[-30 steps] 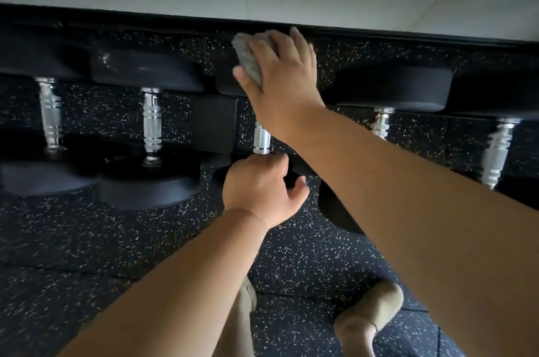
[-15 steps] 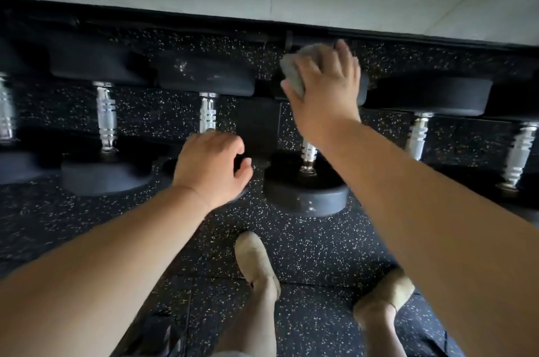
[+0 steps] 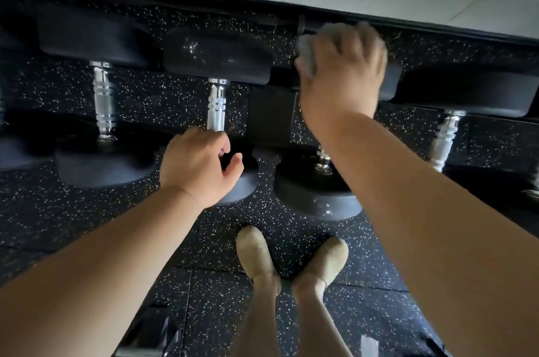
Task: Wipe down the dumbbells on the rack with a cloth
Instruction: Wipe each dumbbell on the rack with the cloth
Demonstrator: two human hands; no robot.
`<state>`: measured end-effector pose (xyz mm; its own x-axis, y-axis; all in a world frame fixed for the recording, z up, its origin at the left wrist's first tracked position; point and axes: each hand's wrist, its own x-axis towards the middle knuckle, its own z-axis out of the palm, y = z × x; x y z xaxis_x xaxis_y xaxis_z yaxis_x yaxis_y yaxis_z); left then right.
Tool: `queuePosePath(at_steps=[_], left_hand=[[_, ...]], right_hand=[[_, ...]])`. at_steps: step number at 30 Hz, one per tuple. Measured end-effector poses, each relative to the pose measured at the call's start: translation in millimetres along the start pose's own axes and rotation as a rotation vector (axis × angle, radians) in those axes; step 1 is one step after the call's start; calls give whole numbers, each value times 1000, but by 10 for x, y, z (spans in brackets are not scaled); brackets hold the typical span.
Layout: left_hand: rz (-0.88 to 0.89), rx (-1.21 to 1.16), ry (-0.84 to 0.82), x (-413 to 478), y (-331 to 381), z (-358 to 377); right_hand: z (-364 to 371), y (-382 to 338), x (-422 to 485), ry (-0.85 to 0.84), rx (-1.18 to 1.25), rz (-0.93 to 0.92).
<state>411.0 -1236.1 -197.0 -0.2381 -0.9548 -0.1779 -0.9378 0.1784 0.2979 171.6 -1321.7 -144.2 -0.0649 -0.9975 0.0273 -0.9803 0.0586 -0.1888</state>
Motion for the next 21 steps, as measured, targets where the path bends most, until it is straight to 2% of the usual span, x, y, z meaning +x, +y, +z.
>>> queuePosePath(at_steps=[2, 4, 6, 9, 13, 14, 16, 18, 20, 21], left_hand=[[-9, -4, -1, -7, 7, 2], [-18, -17, -3, -14, 20, -14], [-19, -21, -9, -13, 25, -29], [-26, -11, -19, -11, 36, -39], [-8, -5, -15, -21, 25, -32], [-8, -5, -14, -25, 24, -27], [-10, -4, -12, -24, 29, -25], [-7, 8, -17, -22, 29, -29], [-6, 19, -21, -20, 26, -32], [-6, 17, -19, -22, 27, -35]], right_hand=[[151, -158, 55, -26, -68, -274], [179, -125, 79, 5, -45, -390], [81, 28, 50, 46, -26, -365], [-109, 419, -64, 98, -24, -202], [-164, 553, -74, 115, 255, 83], [-127, 469, -38, 128, 253, 119], [-58, 298, 18, 162, 166, 71], [-5, 255, 35, 203, 160, -94], [-40, 419, 36, 154, 170, -180], [-71, 549, 16, 121, 178, -152]])
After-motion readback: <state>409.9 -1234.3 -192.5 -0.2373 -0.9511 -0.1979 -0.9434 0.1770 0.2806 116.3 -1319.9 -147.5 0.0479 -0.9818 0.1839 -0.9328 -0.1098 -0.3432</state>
